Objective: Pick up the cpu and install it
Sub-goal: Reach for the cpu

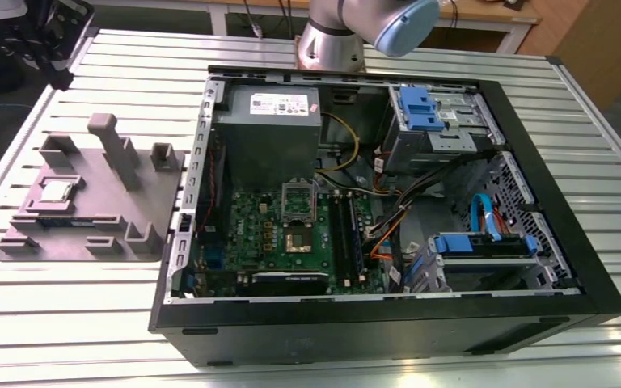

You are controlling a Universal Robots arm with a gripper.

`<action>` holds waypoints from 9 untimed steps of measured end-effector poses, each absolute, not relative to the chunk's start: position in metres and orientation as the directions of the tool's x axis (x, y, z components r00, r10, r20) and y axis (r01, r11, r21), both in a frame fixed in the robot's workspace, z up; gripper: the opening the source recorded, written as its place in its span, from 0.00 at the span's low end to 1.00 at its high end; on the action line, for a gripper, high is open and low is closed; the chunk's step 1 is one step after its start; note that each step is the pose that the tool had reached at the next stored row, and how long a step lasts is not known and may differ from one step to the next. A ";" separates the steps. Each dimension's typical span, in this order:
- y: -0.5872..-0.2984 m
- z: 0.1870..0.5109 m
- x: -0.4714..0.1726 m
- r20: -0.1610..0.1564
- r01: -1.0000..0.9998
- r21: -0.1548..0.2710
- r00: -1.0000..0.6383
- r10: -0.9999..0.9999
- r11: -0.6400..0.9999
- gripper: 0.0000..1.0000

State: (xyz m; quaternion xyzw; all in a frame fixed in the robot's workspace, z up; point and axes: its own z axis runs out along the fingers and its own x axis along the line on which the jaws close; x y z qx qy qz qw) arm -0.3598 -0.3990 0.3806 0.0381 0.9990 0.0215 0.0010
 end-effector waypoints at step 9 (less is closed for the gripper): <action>-0.399 0.381 -0.362 0.000 0.076 0.043 -0.997 0.076 0.996 0.10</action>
